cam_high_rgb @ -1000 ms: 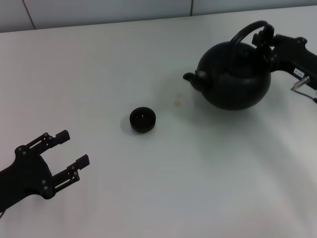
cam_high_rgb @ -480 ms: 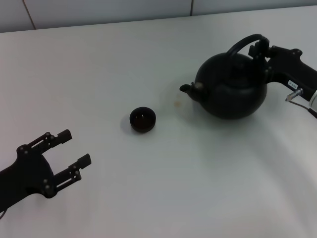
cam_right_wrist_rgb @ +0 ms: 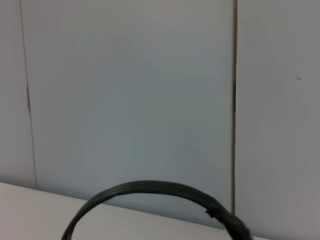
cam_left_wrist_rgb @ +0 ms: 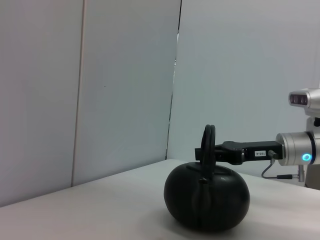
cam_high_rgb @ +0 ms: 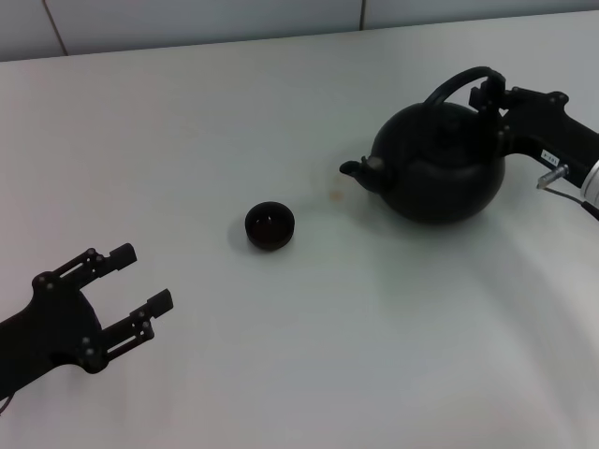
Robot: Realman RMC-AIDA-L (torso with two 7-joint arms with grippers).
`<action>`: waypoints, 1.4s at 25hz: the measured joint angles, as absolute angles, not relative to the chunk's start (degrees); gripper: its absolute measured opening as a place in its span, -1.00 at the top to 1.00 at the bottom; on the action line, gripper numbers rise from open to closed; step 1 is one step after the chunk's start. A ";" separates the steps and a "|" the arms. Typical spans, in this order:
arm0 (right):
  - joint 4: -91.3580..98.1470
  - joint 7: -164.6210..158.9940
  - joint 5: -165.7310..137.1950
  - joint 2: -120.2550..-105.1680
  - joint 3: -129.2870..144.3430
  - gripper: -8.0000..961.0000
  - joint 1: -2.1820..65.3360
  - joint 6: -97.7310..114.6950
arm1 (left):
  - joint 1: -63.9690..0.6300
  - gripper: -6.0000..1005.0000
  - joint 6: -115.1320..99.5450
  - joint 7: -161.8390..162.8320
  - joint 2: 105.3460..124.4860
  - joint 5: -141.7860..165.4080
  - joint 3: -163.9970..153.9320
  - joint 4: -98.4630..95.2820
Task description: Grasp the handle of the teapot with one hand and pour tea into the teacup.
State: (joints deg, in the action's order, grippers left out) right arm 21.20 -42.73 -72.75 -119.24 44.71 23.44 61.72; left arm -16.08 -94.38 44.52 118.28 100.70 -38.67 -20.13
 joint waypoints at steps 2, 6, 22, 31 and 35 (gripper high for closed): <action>21.21 -42.73 -72.80 -119.24 44.75 0.59 23.45 61.71 | -16.08 -0.43 -94.40 44.56 118.28 100.69 -38.68 -20.13; 21.41 -42.71 -73.01 -119.24 45.56 0.58 23.57 61.19 | -16.08 -0.43 -94.50 45.02 118.33 100.66 -38.67 -20.13; 23.16 -42.72 -73.65 -119.39 46.87 0.18 22.16 62.56 | -15.64 -0.43 -95.57 45.18 118.35 100.62 -38.31 -20.13; 24.32 -42.72 -73.10 -119.47 45.59 -0.23 17.57 68.00 | -15.79 -0.43 -95.53 44.77 118.30 100.63 -38.36 -20.13; 21.82 -41.99 -72.46 -119.46 37.98 -0.37 12.46 79.06 | -16.22 -0.43 -95.08 44.60 118.43 100.63 -38.47 -20.13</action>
